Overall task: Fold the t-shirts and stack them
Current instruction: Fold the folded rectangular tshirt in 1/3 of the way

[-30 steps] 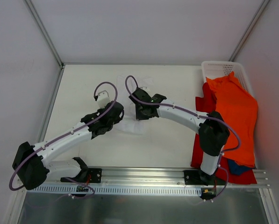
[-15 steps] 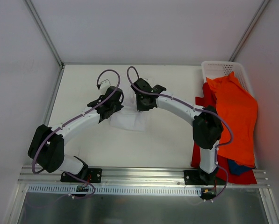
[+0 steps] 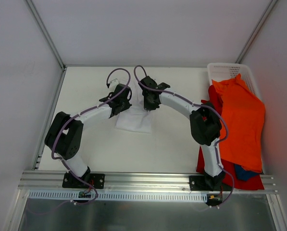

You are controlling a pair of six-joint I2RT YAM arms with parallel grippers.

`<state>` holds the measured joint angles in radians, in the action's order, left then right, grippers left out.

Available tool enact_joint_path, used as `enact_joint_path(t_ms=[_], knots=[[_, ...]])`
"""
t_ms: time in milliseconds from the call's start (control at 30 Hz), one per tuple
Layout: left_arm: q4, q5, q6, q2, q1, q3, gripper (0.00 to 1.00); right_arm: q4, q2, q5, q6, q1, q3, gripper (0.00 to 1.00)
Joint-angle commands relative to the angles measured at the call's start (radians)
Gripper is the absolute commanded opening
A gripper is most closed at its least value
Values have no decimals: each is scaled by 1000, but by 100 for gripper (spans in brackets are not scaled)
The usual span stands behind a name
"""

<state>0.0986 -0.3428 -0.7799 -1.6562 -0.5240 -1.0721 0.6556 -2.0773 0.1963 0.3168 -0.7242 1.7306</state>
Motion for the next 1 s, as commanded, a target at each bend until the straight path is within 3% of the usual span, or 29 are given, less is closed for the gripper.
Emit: enact_joint_path(t_ms=[0, 33, 100, 133, 167, 233, 367, 433, 500, 533, 633, 800, 967], knots=[[-51, 19, 13, -37, 22, -51, 0, 16, -36, -3, -35, 26, 64, 4], [-53, 24, 11, -45, 25, -58, 0, 10, -43, -5, -36, 29, 69, 9], [-63, 22, 11, -66, 25, -66, 0, -10, -58, -9, -41, 42, 70, 29], [-65, 24, 11, -73, 28, -71, 0, -13, -63, -12, -44, 45, 73, 45], [-72, 25, 10, -86, 30, -71, 0, -17, -73, -11, -47, 51, 79, 75], [-79, 28, 4, -102, 36, -77, 0, -17, -84, 0, -48, 55, 87, 94], [-88, 39, -12, -142, 47, -80, 0, -17, -99, 12, -51, 65, 96, 99], [-91, 47, -16, -152, 59, -86, 9, -17, -92, 28, -55, 65, 92, 99], [-91, 56, -16, -163, 70, -95, 31, -17, -80, 35, -56, 66, 75, 99], [-94, 60, -13, -168, 79, -98, 67, -17, -61, 49, -55, 65, 66, 99], [-94, 50, -5, -177, 113, -117, 99, -14, 9, 99, -51, 65, 14, 99], [-96, 25, 25, -180, 171, -176, 99, -1, 167, 205, -65, 63, -57, 99], [-79, -5, 109, -102, 186, -273, 99, 81, 275, 209, -93, 57, 21, 99]])
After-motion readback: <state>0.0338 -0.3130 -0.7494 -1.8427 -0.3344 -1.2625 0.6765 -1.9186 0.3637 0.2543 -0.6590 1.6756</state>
